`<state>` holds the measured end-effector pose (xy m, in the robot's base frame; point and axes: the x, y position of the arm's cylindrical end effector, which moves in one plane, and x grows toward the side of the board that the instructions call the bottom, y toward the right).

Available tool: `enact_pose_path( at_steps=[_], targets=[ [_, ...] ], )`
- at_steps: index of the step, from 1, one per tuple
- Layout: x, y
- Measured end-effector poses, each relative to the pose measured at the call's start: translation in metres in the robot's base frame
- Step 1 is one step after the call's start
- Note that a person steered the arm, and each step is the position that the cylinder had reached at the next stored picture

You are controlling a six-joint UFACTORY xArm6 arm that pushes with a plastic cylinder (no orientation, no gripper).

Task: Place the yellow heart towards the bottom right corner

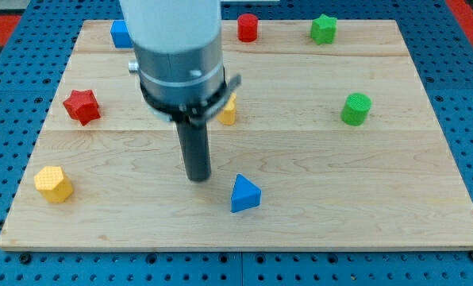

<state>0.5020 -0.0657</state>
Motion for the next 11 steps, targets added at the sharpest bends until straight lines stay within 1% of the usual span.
enact_pose_path(
  at_steps=[1,2,3,4,5,6,7,8,9,10,11],
  targets=[
    [-0.033,-0.067],
    [-0.091,-0.058],
    [-0.102,0.005],
    [-0.115,0.037],
    [-0.101,0.089],
    [-0.033,0.092],
    [-0.012,0.117],
    [-0.045,0.046],
    [-0.07,0.074],
    [-0.05,0.14],
    [-0.031,0.168]
  ],
)
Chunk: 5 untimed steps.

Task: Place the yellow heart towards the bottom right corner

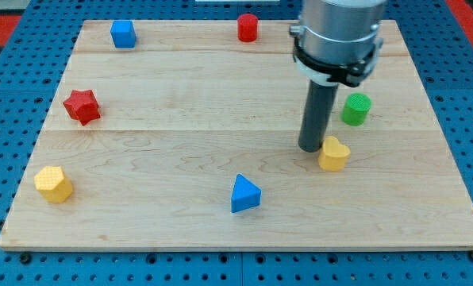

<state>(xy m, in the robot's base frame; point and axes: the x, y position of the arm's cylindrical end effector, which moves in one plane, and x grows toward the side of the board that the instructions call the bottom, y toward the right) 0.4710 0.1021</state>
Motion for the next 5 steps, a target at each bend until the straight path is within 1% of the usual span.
enact_pose_path(
  at_steps=[1,2,3,4,5],
  targets=[
    [-0.024,0.015],
    [0.023,0.026],
    [0.045,0.028],
    [0.04,-0.036],
    [0.078,-0.022]
  ],
)
